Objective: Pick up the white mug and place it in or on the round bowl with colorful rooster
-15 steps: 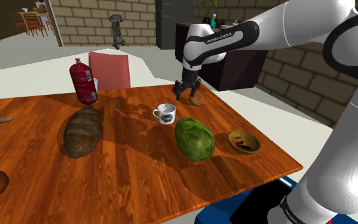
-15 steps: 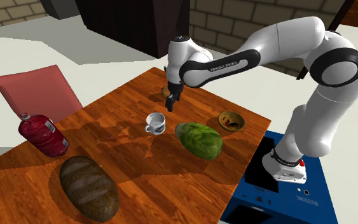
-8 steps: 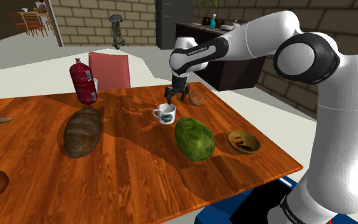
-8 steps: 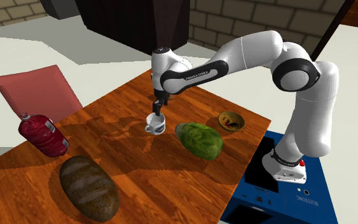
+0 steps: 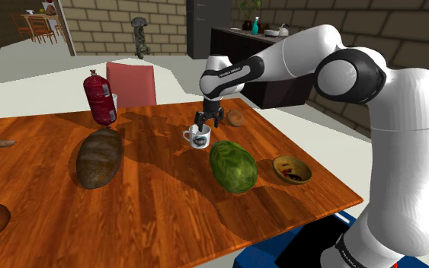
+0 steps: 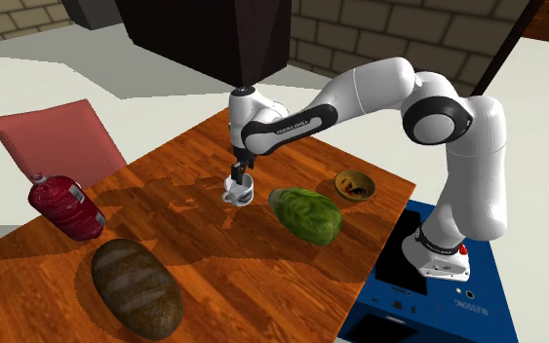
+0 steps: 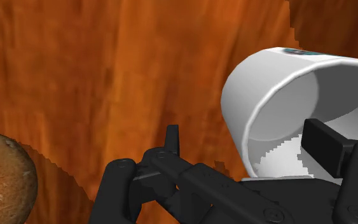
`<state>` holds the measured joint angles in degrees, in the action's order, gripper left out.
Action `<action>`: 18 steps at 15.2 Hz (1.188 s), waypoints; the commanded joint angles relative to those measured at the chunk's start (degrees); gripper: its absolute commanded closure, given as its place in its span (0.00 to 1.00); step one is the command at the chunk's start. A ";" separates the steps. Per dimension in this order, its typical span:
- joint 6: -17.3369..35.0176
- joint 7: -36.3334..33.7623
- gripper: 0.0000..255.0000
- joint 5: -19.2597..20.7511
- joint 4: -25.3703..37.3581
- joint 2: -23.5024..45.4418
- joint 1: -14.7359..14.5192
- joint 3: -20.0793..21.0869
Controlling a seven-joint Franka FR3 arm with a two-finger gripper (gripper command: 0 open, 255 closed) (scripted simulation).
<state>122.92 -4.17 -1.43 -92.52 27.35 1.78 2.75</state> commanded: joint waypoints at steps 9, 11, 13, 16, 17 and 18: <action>0.74 -0.07 1.00 0.01 -0.43 0.30 -0.07 0.01; 0.74 -0.07 1.00 0.01 -0.43 0.30 -0.07 0.01; 0.74 -0.07 1.00 0.01 -0.43 0.30 -0.07 0.01; 0.74 -0.07 1.00 0.01 -0.42 0.30 -0.07 0.01; 0.74 -0.07 1.00 0.01 -0.41 0.31 -0.07 0.01; 0.75 -0.07 1.00 0.01 -0.43 0.30 -0.07 0.01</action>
<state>123.65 -4.24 -1.42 -92.95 27.64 1.72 2.76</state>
